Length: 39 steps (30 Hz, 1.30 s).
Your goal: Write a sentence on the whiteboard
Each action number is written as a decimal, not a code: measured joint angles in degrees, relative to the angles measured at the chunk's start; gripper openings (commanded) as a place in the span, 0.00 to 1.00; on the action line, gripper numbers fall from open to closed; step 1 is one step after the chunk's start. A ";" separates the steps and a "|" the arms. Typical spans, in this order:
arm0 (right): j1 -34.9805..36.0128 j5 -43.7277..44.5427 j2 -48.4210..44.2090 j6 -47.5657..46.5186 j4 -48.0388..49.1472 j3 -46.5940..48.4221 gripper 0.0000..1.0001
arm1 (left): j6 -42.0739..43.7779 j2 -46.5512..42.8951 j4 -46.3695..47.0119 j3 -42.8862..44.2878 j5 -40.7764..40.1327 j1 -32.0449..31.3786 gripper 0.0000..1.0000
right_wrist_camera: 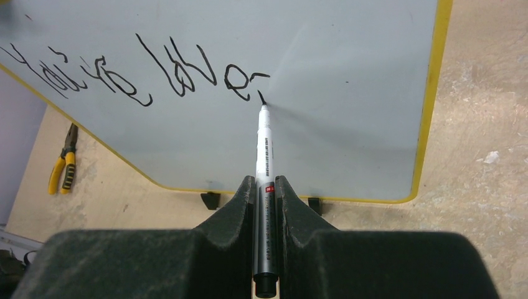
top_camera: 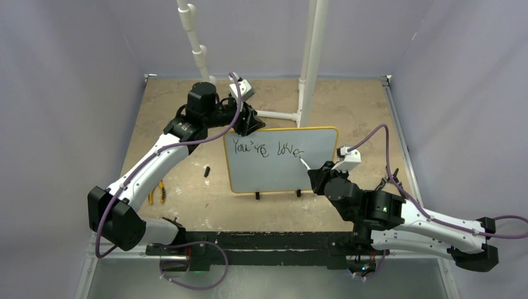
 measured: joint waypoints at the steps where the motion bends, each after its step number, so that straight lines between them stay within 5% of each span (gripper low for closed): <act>1: 0.00 0.00 0.02 0.20 -0.20 0.04 0.00 | 0.00 0.00 0.00 0.00 0.02 0.00 0.50; 39: 0.00 6.05 -0.22 -6.75 5.73 3.37 0.00 | 0.00 0.00 0.09 0.00 -0.11 0.00 0.51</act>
